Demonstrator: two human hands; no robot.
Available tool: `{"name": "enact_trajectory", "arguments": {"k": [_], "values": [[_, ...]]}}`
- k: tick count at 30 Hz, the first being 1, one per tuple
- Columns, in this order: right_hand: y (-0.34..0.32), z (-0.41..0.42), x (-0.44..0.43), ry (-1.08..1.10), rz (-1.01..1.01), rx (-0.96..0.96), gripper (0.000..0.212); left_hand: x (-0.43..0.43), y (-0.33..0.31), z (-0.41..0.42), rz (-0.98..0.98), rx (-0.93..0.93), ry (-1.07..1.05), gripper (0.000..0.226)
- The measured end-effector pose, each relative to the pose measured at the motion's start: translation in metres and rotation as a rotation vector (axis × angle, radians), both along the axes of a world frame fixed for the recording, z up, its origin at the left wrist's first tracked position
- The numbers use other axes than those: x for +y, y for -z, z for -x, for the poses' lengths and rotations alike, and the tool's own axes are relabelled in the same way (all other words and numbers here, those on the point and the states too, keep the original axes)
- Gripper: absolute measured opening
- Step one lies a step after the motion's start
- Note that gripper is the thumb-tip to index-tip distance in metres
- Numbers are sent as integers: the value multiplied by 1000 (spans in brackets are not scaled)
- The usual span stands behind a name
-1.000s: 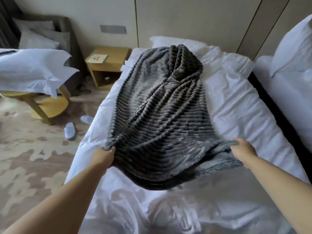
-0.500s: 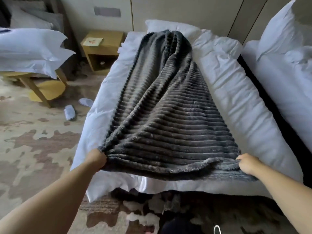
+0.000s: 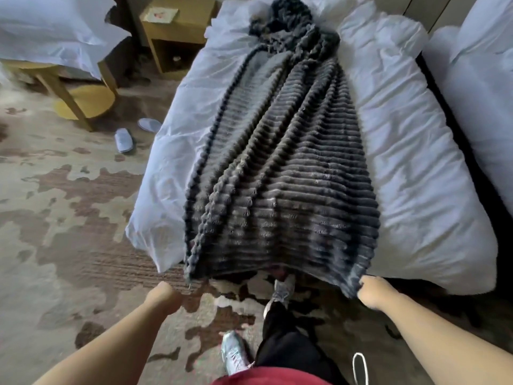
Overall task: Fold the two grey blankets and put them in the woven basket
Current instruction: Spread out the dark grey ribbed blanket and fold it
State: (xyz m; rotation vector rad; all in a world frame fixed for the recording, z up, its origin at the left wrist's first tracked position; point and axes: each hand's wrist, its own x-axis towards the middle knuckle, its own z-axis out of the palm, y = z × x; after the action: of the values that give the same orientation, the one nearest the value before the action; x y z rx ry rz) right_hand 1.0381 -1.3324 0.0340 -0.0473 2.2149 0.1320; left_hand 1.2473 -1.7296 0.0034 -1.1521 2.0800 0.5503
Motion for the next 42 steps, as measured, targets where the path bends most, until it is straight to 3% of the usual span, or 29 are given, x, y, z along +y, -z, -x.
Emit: {"name": "enact_trajectory", "arguments": {"k": [4,12,17,26,32,35,37,40,42], "values": [[-6,4,-43,8,163,67,21,8,-4,17,-31,111,28,32],[-36,26,-101,32,368,142,23,16,-24,56,-157,370,-140,18],[-42,56,-124,68,450,117,24,-2,-32,94,-215,485,-255,22],[-9,179,-202,84,486,29,26,-47,-19,215,-217,559,-354,31],[33,280,-329,116,701,50,30,-108,19,317,-50,569,-494,41],[60,315,-391,1,772,102,34,-144,48,353,150,525,-532,50],[79,333,-421,-83,754,50,36,-163,67,368,119,426,-496,52],[102,353,-441,-453,470,-75,27,-188,85,372,15,292,-415,36],[108,365,-443,-665,236,-140,31,-208,82,364,66,331,-480,30]]}}
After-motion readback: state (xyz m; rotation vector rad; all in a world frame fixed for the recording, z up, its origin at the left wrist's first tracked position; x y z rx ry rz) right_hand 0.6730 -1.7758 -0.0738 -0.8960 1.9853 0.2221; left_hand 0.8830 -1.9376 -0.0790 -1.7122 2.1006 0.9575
